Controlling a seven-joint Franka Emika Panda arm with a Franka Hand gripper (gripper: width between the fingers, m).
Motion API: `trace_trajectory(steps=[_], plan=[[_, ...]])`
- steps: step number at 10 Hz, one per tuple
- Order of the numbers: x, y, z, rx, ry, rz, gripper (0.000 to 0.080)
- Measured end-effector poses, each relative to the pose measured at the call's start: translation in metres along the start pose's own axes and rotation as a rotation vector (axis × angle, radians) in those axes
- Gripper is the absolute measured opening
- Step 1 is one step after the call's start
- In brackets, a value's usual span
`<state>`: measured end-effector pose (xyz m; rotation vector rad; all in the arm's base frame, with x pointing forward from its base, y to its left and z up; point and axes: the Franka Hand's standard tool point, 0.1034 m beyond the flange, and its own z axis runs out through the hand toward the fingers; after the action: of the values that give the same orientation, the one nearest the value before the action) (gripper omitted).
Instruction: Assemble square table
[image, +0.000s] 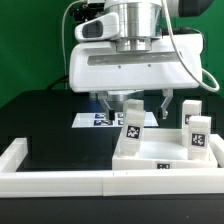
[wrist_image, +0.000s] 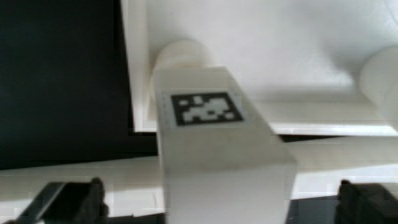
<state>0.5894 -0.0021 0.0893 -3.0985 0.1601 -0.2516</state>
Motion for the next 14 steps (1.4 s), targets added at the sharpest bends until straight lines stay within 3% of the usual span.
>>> trace_trajectory(steps=[3, 5, 7, 8, 14], plan=[[-0.0039, 0.0038, 0.0006, 0.023, -0.158, 0.006, 0.0649], [-0.0038, 0.0020, 0.0023, 0.019, -0.144, 0.003, 0.0649], [-0.0036, 0.0027, 0.0022, 0.019, -0.143, 0.004, 0.0365], [-0.0029, 0.0031, 0.0019, 0.019, -0.141, 0.005, 0.0293], [-0.0028, 0.0024, 0.0020, 0.012, -0.139, 0.125, 0.0293]])
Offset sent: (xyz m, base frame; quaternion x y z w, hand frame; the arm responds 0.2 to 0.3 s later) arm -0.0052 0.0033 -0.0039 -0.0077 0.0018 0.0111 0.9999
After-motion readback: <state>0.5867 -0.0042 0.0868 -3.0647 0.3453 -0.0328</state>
